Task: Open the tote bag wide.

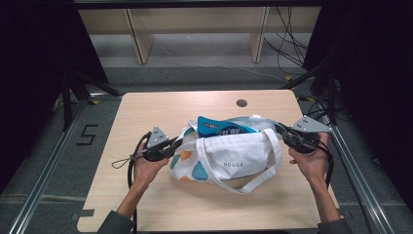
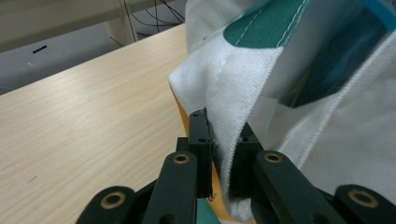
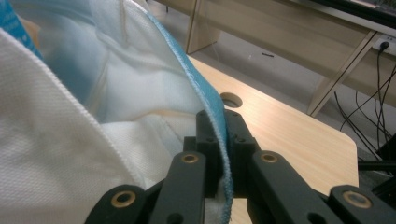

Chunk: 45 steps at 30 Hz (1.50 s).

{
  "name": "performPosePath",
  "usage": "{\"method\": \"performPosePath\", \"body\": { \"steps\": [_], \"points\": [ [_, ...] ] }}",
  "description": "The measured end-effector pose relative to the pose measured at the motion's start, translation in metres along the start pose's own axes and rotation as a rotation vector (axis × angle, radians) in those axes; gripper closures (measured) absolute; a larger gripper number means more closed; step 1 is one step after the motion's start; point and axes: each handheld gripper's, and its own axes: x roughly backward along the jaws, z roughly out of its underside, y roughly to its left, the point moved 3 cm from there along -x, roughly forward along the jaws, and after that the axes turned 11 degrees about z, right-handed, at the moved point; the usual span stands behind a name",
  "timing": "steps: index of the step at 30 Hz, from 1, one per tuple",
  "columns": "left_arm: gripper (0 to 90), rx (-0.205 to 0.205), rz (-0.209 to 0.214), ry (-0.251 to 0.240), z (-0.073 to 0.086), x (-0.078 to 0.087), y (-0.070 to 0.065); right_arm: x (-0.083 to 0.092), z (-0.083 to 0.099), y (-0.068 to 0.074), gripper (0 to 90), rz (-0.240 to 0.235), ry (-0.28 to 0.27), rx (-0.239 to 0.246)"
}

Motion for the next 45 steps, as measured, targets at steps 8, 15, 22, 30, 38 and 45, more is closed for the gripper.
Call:
{"method": "performPosePath", "body": {
  "steps": [8,15,22,30,38,45],
  "points": [
    [82.4,0.001,0.044,0.092,0.016,-0.018,-0.010,-0.006,0.022,0.002,86.6,-0.027,0.087,0.013],
    [82.5,-0.001,0.054,0.112,0.023,-0.025,-0.012,-0.013,0.038,0.002,86.6,-0.050,0.124,0.030],
    [82.6,0.000,0.058,0.174,0.032,-0.032,-0.012,-0.020,0.048,0.010,86.5,-0.069,0.170,0.053],
    [82.6,-0.011,0.047,0.212,0.035,-0.037,-0.011,-0.035,0.069,0.013,86.6,-0.083,0.238,0.081],
    [82.4,-0.022,0.037,0.233,0.041,-0.045,-0.009,-0.055,0.095,0.020,87.0,-0.095,0.346,0.103],
    [73.2,0.031,0.031,0.214,0.038,-0.039,-0.007,-0.053,0.095,0.016,83.8,-0.086,0.322,0.039]
  ]
}}
